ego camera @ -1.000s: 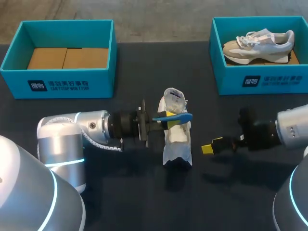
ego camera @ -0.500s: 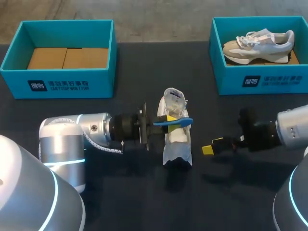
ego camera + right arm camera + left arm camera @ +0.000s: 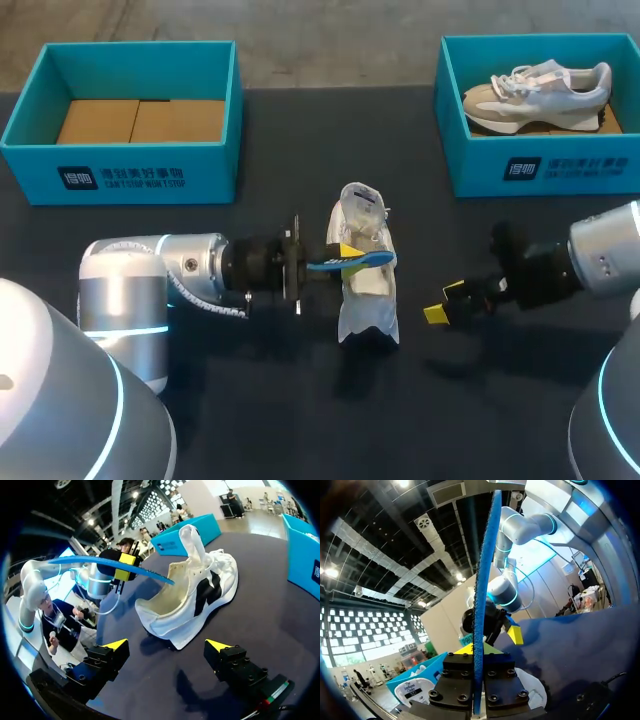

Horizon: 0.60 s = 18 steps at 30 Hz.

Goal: Take the shoe out of the shoebox, open the shoe tongue, remove and reinsert the insole, then place the shoe into the shoebox

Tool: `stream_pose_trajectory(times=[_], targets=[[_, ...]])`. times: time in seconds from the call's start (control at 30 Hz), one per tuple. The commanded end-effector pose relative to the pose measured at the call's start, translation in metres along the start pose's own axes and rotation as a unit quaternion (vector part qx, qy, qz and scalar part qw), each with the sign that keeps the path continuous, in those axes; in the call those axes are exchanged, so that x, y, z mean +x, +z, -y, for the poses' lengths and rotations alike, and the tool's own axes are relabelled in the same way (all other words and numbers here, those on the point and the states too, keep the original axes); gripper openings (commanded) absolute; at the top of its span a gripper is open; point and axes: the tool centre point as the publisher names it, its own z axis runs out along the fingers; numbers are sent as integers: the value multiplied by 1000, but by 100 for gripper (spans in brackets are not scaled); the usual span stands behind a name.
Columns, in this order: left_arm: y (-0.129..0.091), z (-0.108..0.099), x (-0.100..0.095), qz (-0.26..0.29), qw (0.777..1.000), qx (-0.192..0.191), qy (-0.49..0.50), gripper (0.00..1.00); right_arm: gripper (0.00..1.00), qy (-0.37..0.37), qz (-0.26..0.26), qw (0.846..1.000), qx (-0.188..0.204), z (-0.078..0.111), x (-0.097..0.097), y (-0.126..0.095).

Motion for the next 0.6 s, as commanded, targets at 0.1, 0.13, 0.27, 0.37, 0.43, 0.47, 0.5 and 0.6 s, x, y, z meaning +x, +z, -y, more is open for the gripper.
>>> stream_pose_trajectory(times=[0.1,0.13,0.27,0.37,0.43,0.47,0.5,0.6], targets=[[2,-6,4,-11,1000,-1,6,0,100,-3,4,1000,13,-10,-3,4],[2,-6,4,-11,1000,-1,7,0,100,-4,4,1000,13,-10,-3,4],[3,-8,6,-9,1000,-1,7,0,100,-9,3,1000,14,-10,-3,4],[3,-11,7,-10,1000,-4,8,0,100,-9,3,1000,18,-9,-4,4],[4,-13,8,-9,1000,-5,12,0,100,-7,4,1000,20,-7,-5,4],[4,-14,8,-8,1000,-8,15,0,100,-7,4,1000,20,-7,-5,4],[4,-15,8,-8,1000,-8,18,0,100,-6,4,1000,21,-6,-5,4],[4,-17,8,-12,1000,-12,21,0,100,-4,4,1000,22,-4,-5,5]])
